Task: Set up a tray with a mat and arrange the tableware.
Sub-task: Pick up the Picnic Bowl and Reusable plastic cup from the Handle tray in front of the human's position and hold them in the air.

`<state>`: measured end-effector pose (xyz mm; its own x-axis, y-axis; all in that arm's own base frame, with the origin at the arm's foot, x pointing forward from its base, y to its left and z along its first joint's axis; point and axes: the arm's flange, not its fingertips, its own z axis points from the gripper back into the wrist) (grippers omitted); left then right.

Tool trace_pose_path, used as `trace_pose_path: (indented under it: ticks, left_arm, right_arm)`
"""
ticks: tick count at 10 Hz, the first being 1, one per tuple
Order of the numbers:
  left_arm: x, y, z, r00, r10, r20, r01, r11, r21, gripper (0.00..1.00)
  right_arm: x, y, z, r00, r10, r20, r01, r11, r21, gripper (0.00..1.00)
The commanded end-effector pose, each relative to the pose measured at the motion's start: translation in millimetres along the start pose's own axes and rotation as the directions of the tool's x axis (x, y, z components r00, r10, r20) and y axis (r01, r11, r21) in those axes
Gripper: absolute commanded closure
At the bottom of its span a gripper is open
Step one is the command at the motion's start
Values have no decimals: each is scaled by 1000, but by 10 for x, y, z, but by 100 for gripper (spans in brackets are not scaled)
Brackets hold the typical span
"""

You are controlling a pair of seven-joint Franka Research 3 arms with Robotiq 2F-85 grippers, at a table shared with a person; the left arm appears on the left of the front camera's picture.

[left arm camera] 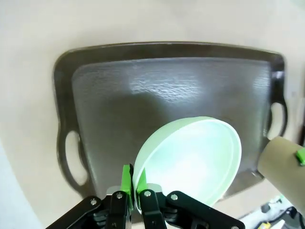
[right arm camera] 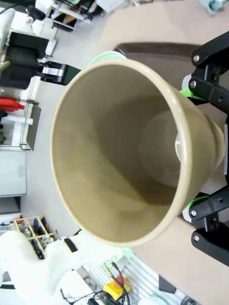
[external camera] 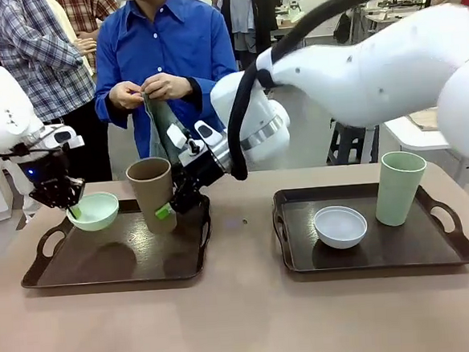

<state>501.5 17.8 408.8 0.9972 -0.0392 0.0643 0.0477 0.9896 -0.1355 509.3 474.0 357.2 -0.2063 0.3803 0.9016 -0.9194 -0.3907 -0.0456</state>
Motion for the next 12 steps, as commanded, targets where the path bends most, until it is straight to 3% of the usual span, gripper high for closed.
trace_pose_path:
  ticks: [1, 4, 12]
  left_arm:
    - [-377, -14, 536, 996, -27, 86, 28, 1000, -4, 100]
    - [-748, -73, 1076, 982, -15, 187, 6, 999, 49, 100]
    - [-725, -100, 1233, 979, -29, 200, 24, 999, 26, 100]
  right_arm:
    - [360, 525, 145, 996, 83, -33, -85, 994, -70, 81]
    - [783, 792, 139, 987, 142, -75, -148, 985, -90, 81]
    - [937, 705, 155, 988, 128, -90, -133, 989, -57, 81]
